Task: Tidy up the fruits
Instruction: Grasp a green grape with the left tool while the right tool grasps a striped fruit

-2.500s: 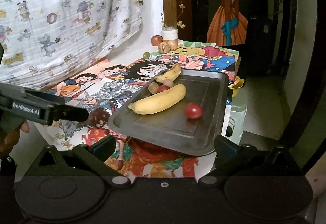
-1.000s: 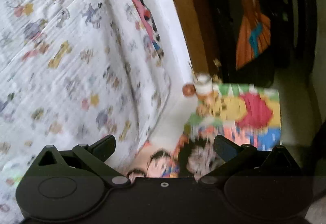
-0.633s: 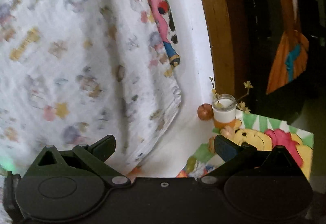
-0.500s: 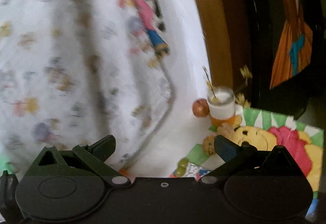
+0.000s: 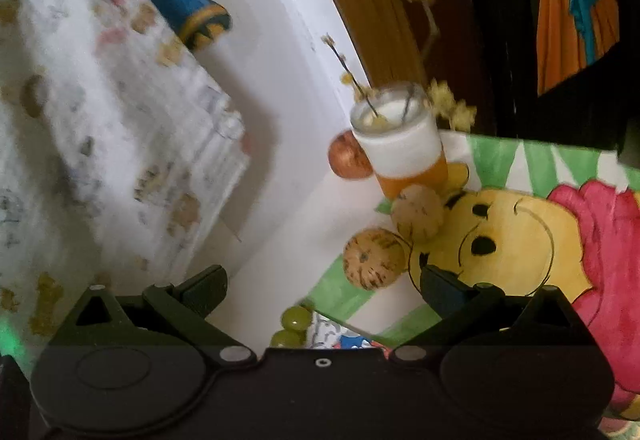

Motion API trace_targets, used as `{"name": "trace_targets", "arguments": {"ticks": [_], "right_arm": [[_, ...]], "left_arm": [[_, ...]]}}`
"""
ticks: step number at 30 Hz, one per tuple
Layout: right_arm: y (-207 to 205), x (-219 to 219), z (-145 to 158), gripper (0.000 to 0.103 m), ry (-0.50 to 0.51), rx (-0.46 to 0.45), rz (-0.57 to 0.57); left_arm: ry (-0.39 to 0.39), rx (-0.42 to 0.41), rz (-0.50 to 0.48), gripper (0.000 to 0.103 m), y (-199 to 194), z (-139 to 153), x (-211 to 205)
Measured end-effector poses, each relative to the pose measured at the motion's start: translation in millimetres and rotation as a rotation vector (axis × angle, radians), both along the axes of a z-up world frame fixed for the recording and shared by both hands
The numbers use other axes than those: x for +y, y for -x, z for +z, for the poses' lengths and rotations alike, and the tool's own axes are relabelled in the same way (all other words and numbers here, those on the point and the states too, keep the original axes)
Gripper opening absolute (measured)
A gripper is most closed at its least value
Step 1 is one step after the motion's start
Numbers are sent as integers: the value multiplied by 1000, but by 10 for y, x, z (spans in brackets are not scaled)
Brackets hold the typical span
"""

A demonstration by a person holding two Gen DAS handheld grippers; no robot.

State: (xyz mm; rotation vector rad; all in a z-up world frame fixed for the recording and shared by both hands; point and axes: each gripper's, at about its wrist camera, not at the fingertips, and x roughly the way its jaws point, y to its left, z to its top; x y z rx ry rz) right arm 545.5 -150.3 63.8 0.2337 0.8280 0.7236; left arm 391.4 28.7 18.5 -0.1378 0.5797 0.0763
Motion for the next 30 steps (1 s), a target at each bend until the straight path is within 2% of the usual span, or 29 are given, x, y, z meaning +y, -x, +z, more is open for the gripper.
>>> {"name": "trace_targets", "arguments": {"ticks": [4, 10, 19, 24, 30], "right_arm": [[-159, 58, -191, 102, 1, 37, -24], [-350, 110, -392, 101, -12, 77, -52], [-528, 261, -611, 95, 32, 89, -64], [-563, 369, -678, 87, 73, 84, -56], [-564, 467, -740, 82, 117, 66, -78]], "left_arm": [[-33, 7, -7, 101, -86, -79, -32], [-20, 19, 11, 97, -173, -165, -6], [-6, 30, 7, 80, -312, -277, 1], [10, 44, 2, 65, -382, -330, 13], [29, 51, 22, 59, -441, -377, 44]]}}
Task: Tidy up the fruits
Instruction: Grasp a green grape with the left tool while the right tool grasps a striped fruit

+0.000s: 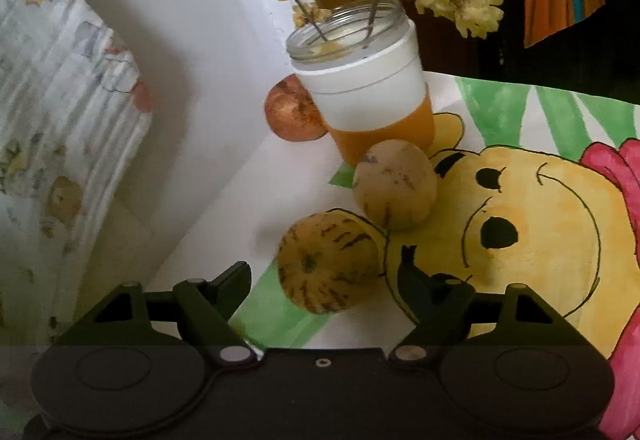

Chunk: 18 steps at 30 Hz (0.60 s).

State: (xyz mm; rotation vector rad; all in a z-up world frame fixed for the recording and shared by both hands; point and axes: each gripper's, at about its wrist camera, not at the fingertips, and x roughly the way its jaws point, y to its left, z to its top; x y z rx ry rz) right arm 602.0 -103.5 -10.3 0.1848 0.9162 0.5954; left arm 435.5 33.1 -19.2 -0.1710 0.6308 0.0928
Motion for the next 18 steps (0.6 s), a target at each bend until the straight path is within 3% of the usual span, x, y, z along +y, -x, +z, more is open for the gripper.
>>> {"name": "trace_targets", "arguments": {"ticks": [12, 18], "right_arm": [[-3, 64, -20, 69, 24, -39, -20], [91, 121, -16, 60, 93, -88, -29]], "left_arm": [[36, 15, 49, 36, -57, -29, 79], [33, 18, 63, 28, -64, -33, 83]]}}
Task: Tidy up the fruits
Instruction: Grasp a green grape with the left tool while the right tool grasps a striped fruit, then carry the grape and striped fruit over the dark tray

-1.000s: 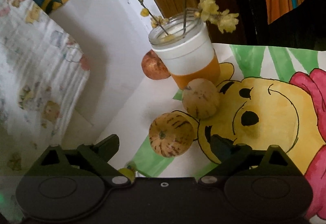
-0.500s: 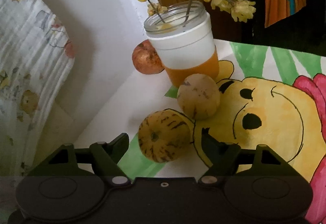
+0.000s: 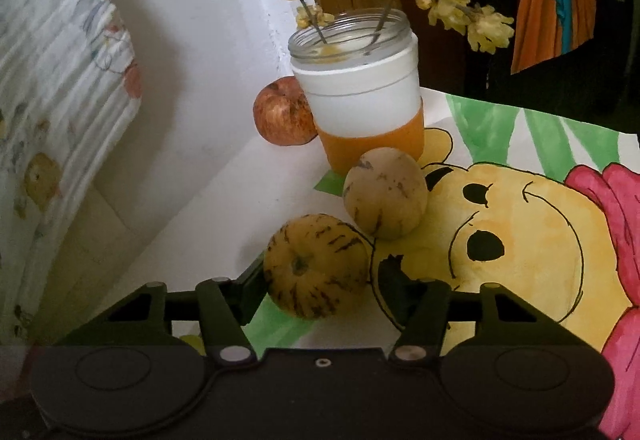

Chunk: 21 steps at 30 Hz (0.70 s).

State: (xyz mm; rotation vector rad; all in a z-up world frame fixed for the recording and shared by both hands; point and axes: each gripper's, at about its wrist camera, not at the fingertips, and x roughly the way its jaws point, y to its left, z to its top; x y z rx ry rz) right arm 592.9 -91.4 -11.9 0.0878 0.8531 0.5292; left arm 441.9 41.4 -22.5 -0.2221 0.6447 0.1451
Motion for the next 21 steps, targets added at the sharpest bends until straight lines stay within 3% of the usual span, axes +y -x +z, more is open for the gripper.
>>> {"name": "trace_targets", "arguments": {"ticks": [2, 21], "right_arm": [[12, -8, 0, 55, -12, 6, 1], [267, -306, 98, 54, -155, 90, -9]], "left_arm": [[17, -1, 13, 26, 10, -6, 35], [142, 45, 73, 25, 201, 102, 207]]}}
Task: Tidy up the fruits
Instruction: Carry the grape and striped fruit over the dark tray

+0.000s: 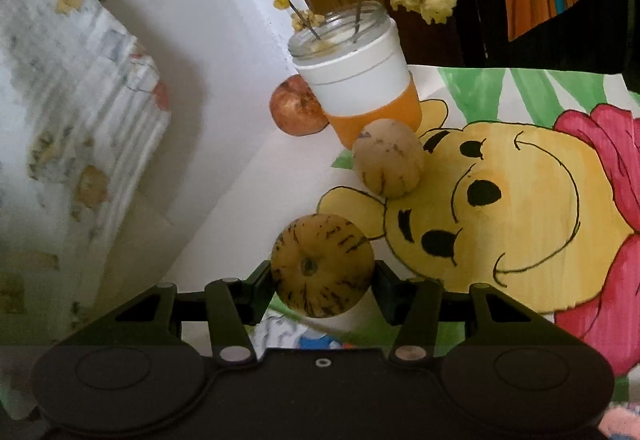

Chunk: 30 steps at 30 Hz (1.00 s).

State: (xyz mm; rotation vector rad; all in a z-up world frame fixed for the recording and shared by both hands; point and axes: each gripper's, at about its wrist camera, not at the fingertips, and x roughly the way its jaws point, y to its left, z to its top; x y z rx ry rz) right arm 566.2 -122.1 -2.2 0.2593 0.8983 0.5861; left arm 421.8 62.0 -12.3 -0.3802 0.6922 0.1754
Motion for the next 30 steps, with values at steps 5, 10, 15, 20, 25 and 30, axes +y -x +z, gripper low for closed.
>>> {"name": "trace_targets", "arguments": {"ticks": [5, 10, 15, 20, 25, 30], "right_arm": [[200, -129, 186, 54, -45, 2, 1], [501, -262, 437, 54, -55, -23, 2], [906, -441, 701, 54, -67, -54, -1], [1360, -628, 895, 54, -78, -71, -2], [1795, -850, 1015, 54, -94, -75, -17], [2226, -1097, 1089, 54, -95, -92, -36]], "left_arm": [[36, -34, -9, 25, 186, 132, -6], [50, -62, -22, 25, 395, 272, -41], [62, -103, -55, 25, 711, 440, -101], [74, -124, -90, 25, 994, 595, -241], [72, -142, -128, 25, 1300, 744, -440], [64, -164, -169, 25, 1600, 864, -635]]}}
